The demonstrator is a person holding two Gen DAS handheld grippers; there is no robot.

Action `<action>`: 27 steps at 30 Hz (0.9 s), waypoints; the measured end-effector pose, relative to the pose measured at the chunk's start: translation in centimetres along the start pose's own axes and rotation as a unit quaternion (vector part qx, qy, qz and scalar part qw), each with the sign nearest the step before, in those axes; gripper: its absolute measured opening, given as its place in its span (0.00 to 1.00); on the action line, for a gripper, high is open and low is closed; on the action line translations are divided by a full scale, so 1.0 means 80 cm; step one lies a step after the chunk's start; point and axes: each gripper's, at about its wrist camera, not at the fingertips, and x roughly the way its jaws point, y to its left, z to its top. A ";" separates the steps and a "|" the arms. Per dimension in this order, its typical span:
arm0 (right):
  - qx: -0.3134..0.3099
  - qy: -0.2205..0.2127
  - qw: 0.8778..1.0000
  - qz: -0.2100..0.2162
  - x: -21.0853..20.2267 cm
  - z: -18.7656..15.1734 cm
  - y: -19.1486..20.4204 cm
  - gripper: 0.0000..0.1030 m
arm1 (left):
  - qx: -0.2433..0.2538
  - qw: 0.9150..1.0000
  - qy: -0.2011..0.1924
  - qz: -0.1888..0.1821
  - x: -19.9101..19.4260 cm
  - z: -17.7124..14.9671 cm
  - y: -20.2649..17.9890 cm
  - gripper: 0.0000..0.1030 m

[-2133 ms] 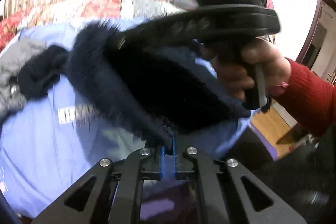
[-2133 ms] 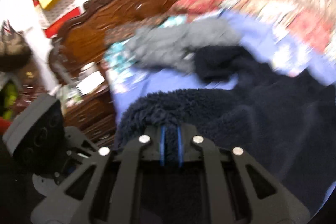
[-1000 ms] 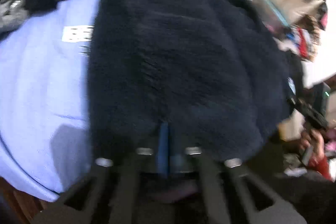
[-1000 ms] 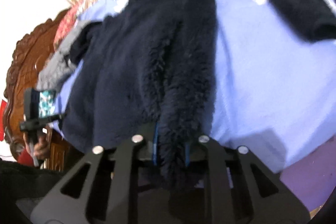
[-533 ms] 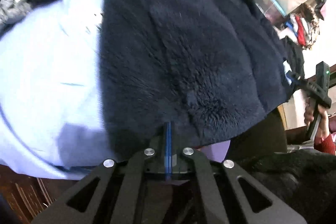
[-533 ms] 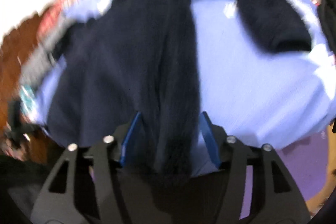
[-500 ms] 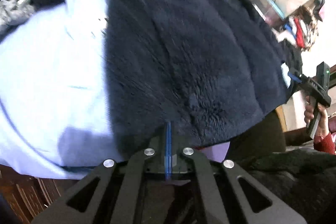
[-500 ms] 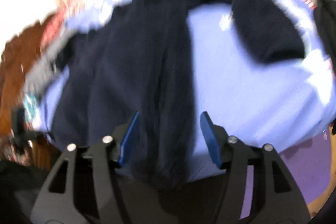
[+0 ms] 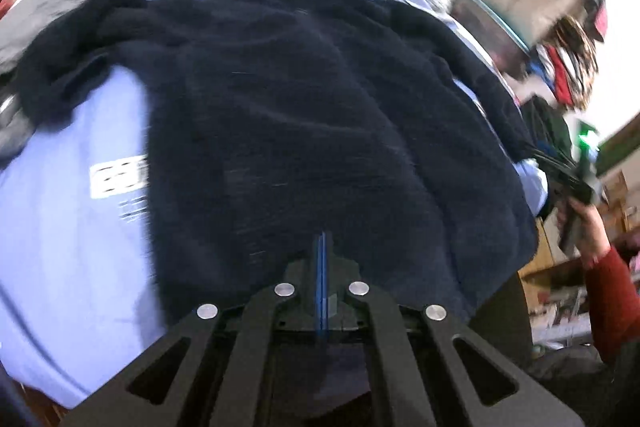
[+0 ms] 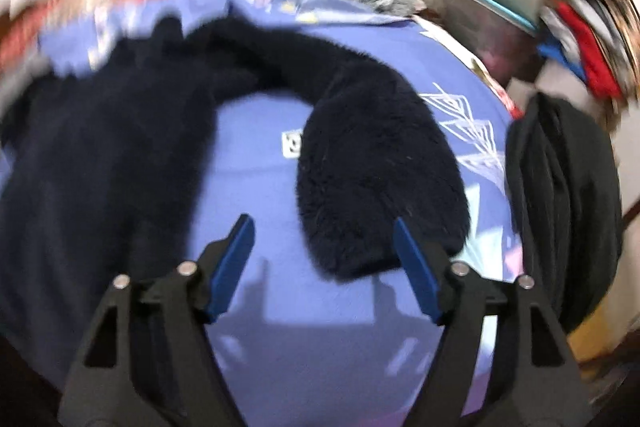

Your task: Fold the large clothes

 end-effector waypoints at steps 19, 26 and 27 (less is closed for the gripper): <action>0.250 -0.079 0.811 0.523 -0.190 0.264 -0.038 0.11 | -0.064 0.996 -0.040 -0.041 -0.031 -0.044 0.058 0.22; 0.234 -0.071 0.772 0.586 -0.208 0.356 0.136 0.11 | -0.117 0.990 -0.080 -0.025 -0.072 -0.083 0.118 0.22; 0.236 -0.092 0.767 0.589 -0.216 0.372 0.142 0.11 | -0.130 0.987 -0.087 -0.019 -0.079 -0.092 0.130 0.22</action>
